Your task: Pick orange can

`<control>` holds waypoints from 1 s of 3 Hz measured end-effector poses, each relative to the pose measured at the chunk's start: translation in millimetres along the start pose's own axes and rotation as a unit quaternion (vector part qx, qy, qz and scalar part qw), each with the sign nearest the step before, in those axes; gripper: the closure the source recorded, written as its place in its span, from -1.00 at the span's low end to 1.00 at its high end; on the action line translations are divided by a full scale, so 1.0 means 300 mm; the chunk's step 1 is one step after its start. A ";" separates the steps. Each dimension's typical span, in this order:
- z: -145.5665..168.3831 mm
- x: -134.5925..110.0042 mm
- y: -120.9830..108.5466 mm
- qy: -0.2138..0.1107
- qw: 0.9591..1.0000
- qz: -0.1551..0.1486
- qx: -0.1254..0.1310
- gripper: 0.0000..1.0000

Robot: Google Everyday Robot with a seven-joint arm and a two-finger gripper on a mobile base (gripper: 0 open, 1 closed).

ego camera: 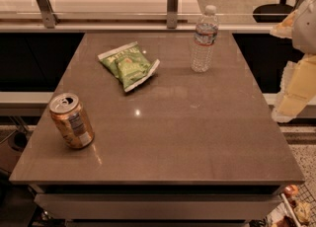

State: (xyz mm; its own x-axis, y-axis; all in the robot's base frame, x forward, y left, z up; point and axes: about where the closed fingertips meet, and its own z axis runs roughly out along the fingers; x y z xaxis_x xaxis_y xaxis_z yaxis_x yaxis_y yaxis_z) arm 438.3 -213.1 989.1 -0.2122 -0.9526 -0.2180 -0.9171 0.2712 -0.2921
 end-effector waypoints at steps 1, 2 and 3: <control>0.000 0.000 0.000 0.000 1.000 0.000 0.000 -1.00; 0.049 -0.058 -0.017 -0.037 0.999 -0.007 0.003 -1.00; 0.149 -0.163 -0.021 -0.100 0.995 -0.018 -0.004 -1.00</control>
Offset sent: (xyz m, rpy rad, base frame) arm 0.0392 0.0478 -0.0277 0.1833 -0.0640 0.0997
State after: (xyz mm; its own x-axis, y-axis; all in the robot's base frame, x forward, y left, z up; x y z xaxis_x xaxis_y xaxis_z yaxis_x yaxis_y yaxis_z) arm 469.7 -162.0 960.0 -0.1076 -0.9149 -0.3891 -0.9262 0.2345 -0.2953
